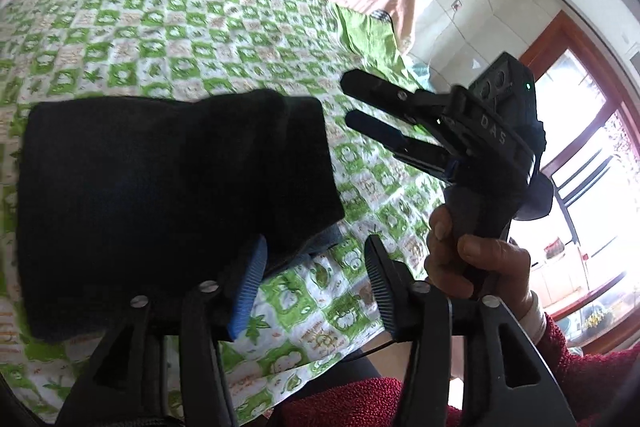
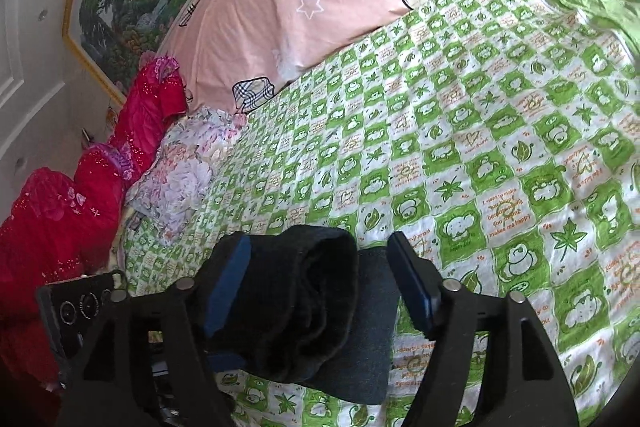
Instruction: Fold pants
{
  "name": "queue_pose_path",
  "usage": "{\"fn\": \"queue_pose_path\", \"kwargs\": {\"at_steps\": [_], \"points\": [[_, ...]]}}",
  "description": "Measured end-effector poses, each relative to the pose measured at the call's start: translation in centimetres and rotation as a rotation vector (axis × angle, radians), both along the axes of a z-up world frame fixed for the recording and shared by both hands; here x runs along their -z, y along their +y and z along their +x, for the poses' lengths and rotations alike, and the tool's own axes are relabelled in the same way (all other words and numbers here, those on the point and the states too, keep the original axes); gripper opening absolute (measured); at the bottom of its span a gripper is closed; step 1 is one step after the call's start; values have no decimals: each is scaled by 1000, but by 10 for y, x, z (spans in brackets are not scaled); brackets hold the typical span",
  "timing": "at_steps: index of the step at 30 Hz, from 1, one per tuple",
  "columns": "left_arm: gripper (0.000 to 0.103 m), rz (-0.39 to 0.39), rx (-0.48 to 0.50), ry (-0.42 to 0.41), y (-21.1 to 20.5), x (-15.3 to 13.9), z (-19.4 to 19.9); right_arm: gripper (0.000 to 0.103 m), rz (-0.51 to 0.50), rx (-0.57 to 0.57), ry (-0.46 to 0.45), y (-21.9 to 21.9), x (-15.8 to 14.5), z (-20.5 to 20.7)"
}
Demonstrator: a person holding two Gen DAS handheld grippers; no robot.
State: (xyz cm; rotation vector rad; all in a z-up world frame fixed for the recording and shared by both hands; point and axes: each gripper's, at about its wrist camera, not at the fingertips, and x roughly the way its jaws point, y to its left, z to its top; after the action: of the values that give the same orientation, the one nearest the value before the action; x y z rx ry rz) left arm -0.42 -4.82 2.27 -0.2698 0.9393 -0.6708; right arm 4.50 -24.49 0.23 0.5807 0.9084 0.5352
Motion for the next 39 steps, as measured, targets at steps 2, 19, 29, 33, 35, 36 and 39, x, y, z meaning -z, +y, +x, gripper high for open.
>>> {"fn": "queue_pose_path", "kwargs": {"at_steps": [2, 19, 29, 33, 35, 36, 39], "points": [[57, -1, -43, -24, 14, -8, -2, 78, -26, -8, -18, 9, -7, -2], [75, -5, -414, 28, 128, -1, 23, 87, -234, -26, 17, 69, -7, 2], [76, -5, -443, 98, 139, 20, 36, 87, -325, 8, 121, 63, 29, 0], [77, -4, -444, 116, 138, 26, 38, 87, -333, 45, 166, 45, 46, 0], [78, -5, -446, 121, 139, 28, 39, 87, -329, 53, 186, 36, 53, -1], [79, -9, -446, 123, 139, 29, 40, 87, -311, 53, 204, 30, 58, -2], [80, -13, -442, 135, 137, 33, 45, 87, -290, 52, 209, 24, 62, -8]]}}
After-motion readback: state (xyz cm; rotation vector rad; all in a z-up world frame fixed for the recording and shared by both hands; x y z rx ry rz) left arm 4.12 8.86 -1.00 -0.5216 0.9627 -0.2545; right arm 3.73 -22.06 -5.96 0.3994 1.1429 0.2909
